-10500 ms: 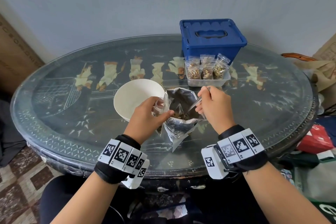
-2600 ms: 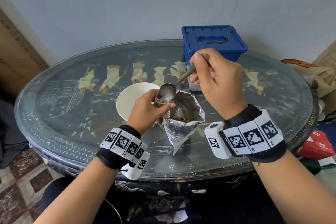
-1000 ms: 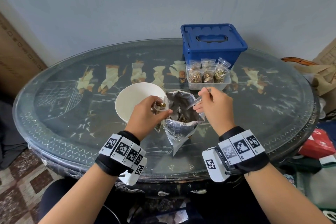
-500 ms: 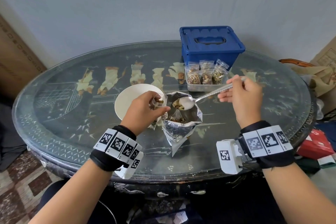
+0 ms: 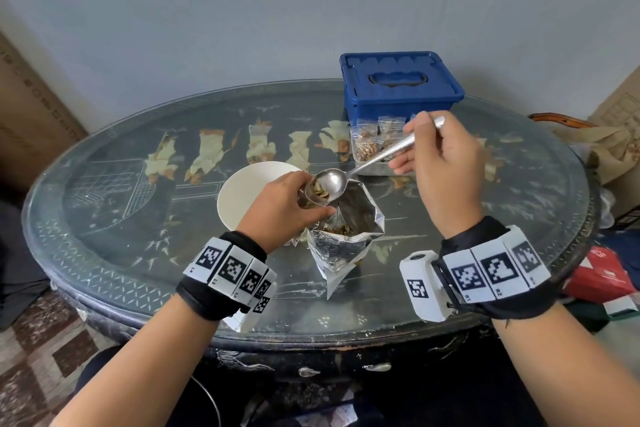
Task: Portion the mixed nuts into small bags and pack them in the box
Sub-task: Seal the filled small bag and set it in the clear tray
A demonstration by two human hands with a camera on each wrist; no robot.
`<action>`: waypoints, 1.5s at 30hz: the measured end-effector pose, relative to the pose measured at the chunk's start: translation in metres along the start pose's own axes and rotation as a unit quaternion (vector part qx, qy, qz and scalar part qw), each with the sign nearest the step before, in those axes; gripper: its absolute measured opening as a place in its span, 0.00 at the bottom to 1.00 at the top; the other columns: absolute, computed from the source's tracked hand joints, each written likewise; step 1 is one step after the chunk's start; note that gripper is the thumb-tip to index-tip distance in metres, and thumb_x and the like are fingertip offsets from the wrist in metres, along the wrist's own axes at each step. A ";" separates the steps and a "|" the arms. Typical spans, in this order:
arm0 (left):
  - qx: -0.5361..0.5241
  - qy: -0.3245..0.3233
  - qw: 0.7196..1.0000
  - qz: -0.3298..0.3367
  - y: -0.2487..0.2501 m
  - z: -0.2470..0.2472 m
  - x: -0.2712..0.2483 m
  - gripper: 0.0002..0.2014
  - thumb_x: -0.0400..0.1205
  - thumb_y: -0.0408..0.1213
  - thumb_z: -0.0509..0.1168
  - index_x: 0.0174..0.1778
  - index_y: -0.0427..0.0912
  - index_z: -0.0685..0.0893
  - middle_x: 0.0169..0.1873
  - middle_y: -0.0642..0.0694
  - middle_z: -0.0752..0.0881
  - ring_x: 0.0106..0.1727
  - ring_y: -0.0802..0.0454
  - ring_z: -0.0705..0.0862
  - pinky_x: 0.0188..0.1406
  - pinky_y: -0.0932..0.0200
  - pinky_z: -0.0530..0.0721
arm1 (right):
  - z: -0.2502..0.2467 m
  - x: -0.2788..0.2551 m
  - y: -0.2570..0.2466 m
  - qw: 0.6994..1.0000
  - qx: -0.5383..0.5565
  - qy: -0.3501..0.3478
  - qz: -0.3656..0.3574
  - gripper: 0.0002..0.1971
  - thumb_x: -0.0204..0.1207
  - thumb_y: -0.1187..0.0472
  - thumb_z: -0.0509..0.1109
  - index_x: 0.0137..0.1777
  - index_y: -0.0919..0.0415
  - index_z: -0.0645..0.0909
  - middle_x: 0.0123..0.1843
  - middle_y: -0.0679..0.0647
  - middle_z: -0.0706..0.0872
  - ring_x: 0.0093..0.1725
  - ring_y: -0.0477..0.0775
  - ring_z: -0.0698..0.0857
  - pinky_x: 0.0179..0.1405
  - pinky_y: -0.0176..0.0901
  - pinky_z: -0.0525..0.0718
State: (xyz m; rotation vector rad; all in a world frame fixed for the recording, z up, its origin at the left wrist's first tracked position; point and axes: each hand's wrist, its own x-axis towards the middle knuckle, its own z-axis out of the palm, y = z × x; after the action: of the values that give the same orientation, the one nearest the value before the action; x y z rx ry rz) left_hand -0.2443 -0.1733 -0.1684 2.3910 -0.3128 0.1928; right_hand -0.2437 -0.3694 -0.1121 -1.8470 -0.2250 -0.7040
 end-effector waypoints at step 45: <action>-0.134 0.104 0.985 -0.044 0.001 -0.020 0.009 0.19 0.71 0.49 0.73 0.53 0.44 0.81 0.46 0.52 0.85 0.49 0.55 0.83 0.47 0.71 0.79 | 0.018 -0.012 0.037 0.966 -0.196 -0.158 -0.053 0.19 0.75 0.52 0.62 0.61 0.62 0.79 0.54 0.56 0.81 0.56 0.55 0.78 0.55 0.41 0.73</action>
State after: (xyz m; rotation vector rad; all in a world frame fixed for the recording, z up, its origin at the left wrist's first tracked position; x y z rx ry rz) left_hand -0.2373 -0.1622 -0.1508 2.0926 -0.1244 0.3352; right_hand -0.2295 -0.3660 -0.1527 -2.3413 -0.4182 -0.5501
